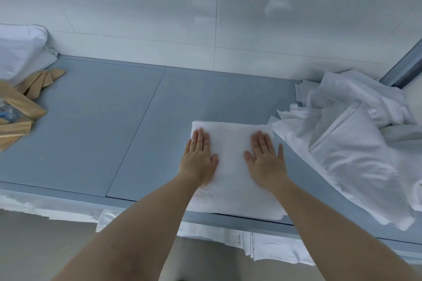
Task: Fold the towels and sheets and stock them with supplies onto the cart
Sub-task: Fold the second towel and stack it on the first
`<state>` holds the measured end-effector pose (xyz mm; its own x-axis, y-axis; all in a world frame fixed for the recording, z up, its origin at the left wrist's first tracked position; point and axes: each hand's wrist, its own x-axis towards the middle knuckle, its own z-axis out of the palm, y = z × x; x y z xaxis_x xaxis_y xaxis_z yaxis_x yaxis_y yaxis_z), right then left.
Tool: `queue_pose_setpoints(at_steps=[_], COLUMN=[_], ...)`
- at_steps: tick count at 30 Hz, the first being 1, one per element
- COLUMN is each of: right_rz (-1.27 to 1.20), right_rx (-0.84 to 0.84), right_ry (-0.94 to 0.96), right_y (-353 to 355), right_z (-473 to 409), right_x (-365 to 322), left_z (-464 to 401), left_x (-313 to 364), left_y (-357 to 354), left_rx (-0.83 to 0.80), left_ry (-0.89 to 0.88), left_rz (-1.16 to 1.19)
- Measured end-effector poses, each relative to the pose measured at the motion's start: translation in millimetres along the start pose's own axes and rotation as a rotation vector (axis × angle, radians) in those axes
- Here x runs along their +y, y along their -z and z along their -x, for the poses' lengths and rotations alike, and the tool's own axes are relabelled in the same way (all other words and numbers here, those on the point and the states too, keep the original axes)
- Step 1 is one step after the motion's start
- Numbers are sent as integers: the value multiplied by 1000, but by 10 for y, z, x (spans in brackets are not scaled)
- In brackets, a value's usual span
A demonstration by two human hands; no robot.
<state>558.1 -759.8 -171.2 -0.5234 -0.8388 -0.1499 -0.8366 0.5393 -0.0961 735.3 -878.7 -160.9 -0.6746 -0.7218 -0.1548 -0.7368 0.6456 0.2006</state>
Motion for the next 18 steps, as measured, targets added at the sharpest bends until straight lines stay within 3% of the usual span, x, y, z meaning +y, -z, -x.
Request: queue_pose_setpoints(at_steps=[3,7,11,14,18], right_rz=[93,-45,-94,-124,-98], right_rx=[54,293,255,234,219], right_ry=[-97,52,193,163,138], right_y=[129,284,292,256,158], right_z=[-124,-385,-672,-822,-825], right_x=[166,-210,-569,-631,-610], left_z=[-86,-305,-576,-719,-756], left_x=[65,172,298,287,239], left_y=[48,157,190,174,167], left_rx=[60,148,154,108,179], left_ry=[14,-63,-125,-115,-140], left_rz=[-17,-61,-75,-94,-85])
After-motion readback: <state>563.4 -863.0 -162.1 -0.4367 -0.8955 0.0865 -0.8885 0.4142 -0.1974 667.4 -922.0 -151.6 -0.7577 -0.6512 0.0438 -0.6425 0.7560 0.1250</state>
